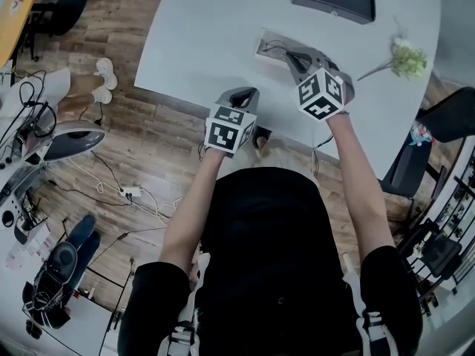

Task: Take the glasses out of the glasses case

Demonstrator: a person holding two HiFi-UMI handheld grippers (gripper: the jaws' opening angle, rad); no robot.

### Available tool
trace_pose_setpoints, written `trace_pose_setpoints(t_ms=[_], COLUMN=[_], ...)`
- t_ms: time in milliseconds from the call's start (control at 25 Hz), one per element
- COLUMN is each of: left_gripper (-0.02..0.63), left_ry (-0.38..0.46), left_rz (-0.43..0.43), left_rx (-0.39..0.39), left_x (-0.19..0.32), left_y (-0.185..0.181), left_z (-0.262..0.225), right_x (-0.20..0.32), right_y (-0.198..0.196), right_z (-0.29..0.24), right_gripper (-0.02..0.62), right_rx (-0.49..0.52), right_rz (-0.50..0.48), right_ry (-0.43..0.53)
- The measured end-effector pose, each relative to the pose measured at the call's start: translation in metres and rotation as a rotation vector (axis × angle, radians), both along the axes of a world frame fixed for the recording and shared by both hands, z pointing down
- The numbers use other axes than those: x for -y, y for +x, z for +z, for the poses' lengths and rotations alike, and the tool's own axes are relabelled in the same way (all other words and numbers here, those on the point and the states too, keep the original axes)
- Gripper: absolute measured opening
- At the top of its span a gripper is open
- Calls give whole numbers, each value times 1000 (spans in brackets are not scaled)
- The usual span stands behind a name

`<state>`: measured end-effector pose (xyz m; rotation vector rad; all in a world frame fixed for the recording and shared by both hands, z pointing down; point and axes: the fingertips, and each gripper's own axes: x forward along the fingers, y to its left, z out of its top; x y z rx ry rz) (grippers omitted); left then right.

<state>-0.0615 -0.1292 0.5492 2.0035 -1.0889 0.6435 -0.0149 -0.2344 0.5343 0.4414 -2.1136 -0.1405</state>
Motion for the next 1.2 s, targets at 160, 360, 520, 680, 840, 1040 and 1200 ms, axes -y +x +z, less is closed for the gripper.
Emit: trace_pose_setpoints(t_ms=[160,360,520,680,840,1040,1200], left_gripper=[25,25,25,25,25,25,25], left_ry=[19,40,76,116,166,265,330], left_rz=[-13,-33,-55,-83,-104,-114,-106], left_rx=[2,0,6,1,-6,-20,-17], left_x=[-17,-40,-55,-62,-63,-55,-49], left_y=[8,16,20,24,24,26,29], left_z=[-9,-20,-33,-52,-78,-120,-146], right_x=[-15,-40,-61,-80,-93,-99,-101], right_y=[7,17,28,42,56,81,102], right_z=[-20,-46,-74,-105,-139,-180,-209], right_gripper=[25,25,25,25,25,25,25], right_rx=[44,139,233,333,467,748,935], right_rz=[9,41,68,102,161,265,336], right_ry=[27,24,38,19,-5,-94,-136])
